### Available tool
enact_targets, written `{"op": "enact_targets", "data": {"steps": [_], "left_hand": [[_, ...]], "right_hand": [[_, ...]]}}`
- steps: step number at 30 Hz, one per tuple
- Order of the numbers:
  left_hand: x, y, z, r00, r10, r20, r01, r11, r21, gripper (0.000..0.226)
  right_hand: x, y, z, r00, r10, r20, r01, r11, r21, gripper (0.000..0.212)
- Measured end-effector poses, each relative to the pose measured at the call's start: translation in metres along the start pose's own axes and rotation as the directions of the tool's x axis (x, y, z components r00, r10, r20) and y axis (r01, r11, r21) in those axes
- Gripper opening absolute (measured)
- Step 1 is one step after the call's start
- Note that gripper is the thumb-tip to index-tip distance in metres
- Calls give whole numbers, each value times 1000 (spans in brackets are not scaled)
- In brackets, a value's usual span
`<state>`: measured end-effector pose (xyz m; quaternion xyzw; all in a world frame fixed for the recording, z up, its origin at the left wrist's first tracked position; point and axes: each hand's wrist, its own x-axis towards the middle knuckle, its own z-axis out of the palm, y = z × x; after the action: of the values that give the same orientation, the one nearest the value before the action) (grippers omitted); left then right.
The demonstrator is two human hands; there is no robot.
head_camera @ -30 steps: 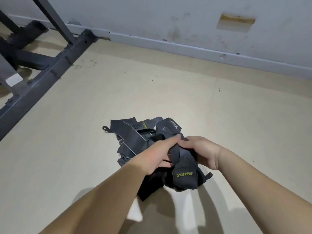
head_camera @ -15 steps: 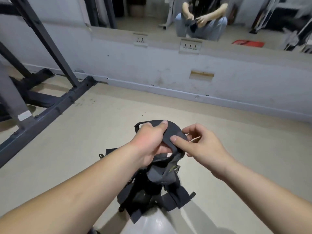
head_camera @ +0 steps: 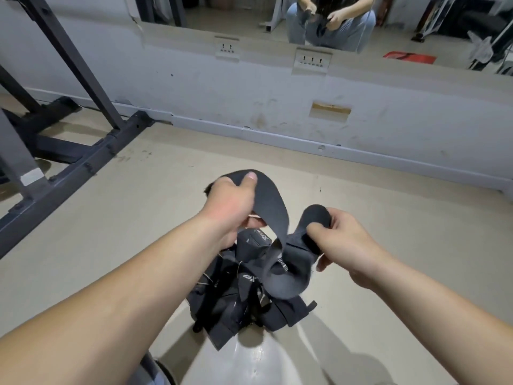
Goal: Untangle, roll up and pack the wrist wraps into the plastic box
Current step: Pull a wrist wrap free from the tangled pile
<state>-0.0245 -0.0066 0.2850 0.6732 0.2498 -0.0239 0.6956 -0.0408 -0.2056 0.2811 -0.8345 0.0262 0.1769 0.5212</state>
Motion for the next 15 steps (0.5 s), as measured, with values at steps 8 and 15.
{"op": "enact_targets", "data": {"steps": [8,15], "left_hand": [[17,-23,-42,960,-185,208,-75,547,834,48],[-33,-18,8,755,31,655,-232,947,224,76]], "right_hand": [[9,-21,-32,999,36,-1,-28,781,624,26],[7,-40,-18,983,-77,168,-103,528,843,34]]}}
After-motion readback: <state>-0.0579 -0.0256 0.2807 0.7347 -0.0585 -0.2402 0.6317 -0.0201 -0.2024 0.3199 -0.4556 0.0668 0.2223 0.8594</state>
